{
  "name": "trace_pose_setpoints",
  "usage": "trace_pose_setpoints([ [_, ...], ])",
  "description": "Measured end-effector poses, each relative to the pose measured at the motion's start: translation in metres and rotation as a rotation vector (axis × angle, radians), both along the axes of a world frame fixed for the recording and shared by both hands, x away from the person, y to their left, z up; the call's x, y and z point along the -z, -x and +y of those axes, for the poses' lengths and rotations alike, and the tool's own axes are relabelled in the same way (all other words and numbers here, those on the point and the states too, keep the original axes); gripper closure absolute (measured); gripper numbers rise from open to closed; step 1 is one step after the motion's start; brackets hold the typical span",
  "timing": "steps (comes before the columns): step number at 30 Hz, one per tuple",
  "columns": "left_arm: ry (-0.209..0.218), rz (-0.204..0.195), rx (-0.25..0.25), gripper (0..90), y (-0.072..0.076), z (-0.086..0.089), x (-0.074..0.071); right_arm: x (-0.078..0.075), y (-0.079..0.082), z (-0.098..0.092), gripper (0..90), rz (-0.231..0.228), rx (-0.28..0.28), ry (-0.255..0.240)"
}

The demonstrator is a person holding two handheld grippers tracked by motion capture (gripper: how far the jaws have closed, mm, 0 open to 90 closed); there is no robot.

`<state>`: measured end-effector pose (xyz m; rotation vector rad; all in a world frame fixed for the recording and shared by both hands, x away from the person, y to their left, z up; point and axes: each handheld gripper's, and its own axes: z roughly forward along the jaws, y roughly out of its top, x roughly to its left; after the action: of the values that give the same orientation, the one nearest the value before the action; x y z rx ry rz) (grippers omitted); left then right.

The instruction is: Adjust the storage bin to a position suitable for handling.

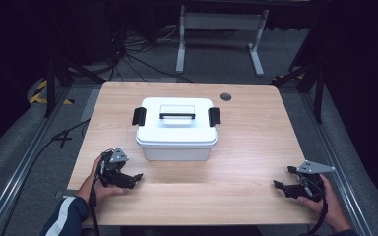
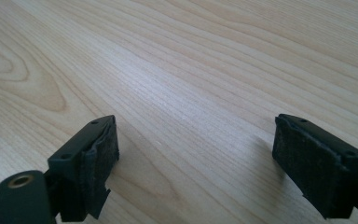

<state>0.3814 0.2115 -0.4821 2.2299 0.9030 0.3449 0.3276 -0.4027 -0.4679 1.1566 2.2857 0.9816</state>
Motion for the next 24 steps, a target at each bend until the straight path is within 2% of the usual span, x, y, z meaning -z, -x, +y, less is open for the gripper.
trace_pose_setpoints([
  [2,-0.003,-0.002,0.025,0.4,-0.002,0.001,0.0,-0.001,-0.001,-0.002,16.4,0.008,-0.019,0.007],
  [6,-0.003,0.004,0.027,0.5,-0.001,0.002,0.0,-0.003,-0.004,-0.006,18.8,0.025,-0.051,0.008],
  [8,-0.004,0.004,0.028,0.5,-0.001,0.002,0.0,-0.005,-0.006,-0.006,18.4,0.041,-0.079,0.03],
  [15,-0.005,0.008,0.049,0.5,-0.003,0.003,-0.001,-0.012,-0.017,-0.002,18.2,0.101,-0.112,0.083],
  [16,-0.005,0.005,0.053,0.5,-0.003,0.003,0.0,-0.017,-0.024,0.003,20.7,0.147,-0.121,0.124],
  [17,-0.005,0.003,0.055,0.5,-0.003,0.003,0.0,-0.017,-0.024,0.003,20.7,0.147,-0.121,0.124],
  [20,-0.004,0.008,0.054,0.5,-0.003,0.004,0.0,-0.02,-0.027,0.005,32.5,0.151,-0.126,0.129],
  [24,-0.004,0.009,0.056,0.5,-0.003,0.004,-0.001,-0.024,-0.031,0.005,34.1,0.137,-0.112,0.1],
])
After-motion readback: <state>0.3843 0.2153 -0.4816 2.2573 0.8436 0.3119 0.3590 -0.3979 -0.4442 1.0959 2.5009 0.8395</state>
